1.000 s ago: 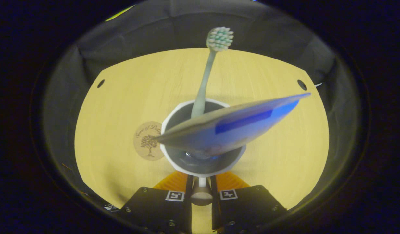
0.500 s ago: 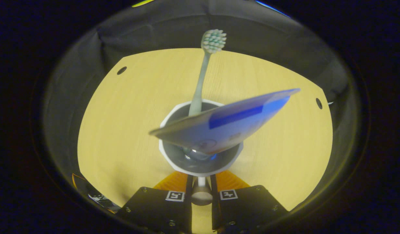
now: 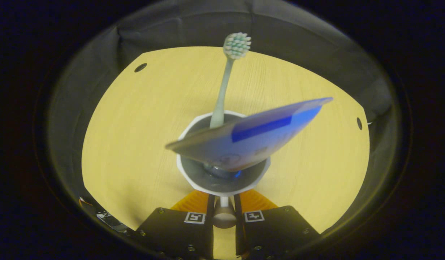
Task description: Put the toothbrush and toothpaste on the desktop into the cup, then pick up the cup and place it on the coaster on the desktop.
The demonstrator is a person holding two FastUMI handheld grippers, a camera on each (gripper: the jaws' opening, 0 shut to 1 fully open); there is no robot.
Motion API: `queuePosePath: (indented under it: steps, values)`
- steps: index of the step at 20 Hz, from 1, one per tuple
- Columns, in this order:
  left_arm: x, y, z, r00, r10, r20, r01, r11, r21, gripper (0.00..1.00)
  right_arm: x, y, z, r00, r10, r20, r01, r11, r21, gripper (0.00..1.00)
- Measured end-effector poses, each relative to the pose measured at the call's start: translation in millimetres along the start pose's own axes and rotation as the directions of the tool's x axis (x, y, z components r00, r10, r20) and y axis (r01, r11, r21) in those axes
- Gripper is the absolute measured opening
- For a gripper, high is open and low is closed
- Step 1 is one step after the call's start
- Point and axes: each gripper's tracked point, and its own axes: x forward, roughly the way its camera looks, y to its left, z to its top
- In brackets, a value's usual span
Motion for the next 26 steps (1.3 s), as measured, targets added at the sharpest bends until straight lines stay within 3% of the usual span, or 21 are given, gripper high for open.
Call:
queuePosePath:
  steps: [1,2,6,9,12,13,16,18,19,20,22,26]
  values:
    - [0.7,0.3,-0.3,1.000,0.001,0.000,-0.001,1.000,0.000,0.94,-1.5,0.4,0.4,1.000,0.000,0.000,0.000,1.000,0.001,0.28]
    - [0.6,0.7,-0.4,1.000,0.001,-0.001,-0.001,1.000,-0.001,0.94,-1.0,-0.8,0.0,1.000,-0.001,-0.003,0.001,1.000,0.003,0.21]
    - [0.7,-0.4,-0.7,1.000,-0.001,0.000,0.001,1.000,-0.001,0.96,-4.7,-1.6,1.7,1.000,0.005,0.005,-0.005,1.000,-0.001,0.27]
    - [1.6,-2.2,1.3,1.000,-0.003,0.004,0.003,1.000,0.007,0.96,-36.2,-3.3,3.6,0.998,0.040,0.041,-0.041,0.999,0.010,0.30]
    - [6.0,-5.7,6.6,1.000,-0.010,0.007,0.010,1.000,0.021,0.96,-80.1,-9.5,1.9,0.988,0.092,0.123,-0.097,0.994,0.040,0.42]
    - [8.1,-9.8,10.8,1.000,-0.016,0.014,0.016,0.999,0.029,0.96,-104.2,-16.1,-2.9,0.980,0.104,0.168,-0.115,0.992,0.057,0.53]
    - [13.6,-23.6,27.0,0.999,-0.037,0.035,0.035,0.998,0.051,0.96,-153.9,-37.5,-11.1,0.953,0.109,0.284,-0.139,0.987,0.086,0.52]
    - [14.4,-35.6,38.3,0.997,-0.052,0.055,0.049,0.997,0.063,0.96,-175.3,-53.3,-19.1,0.927,0.079,0.368,-0.122,0.988,0.095,0.68]
    - [14.2,-42.4,42.7,0.996,-0.061,0.065,0.056,0.996,0.067,0.96,-189.0,-64.7,-21.7,0.911,0.051,0.409,-0.098,0.991,0.095,0.65]
    - [13.7,-51.5,49.3,0.994,-0.068,0.079,0.063,0.996,0.069,0.96,-205.7,-75.6,-26.2,0.883,0.019,0.470,-0.074,0.992,0.098,0.72]
    - [12.5,-63.9,59.5,0.992,-0.075,0.102,0.068,0.995,0.073,0.99,-233.8,-92.7,-33.5,0.816,-0.037,0.576,-0.030,0.994,0.107,0.77]
    - [4.4,-92.1,88.0,0.982,-0.089,0.167,0.073,0.992,0.100,0.94,-279.9,-120.7,-53.7,0.635,-0.134,0.761,0.062,0.991,0.123,0.77]
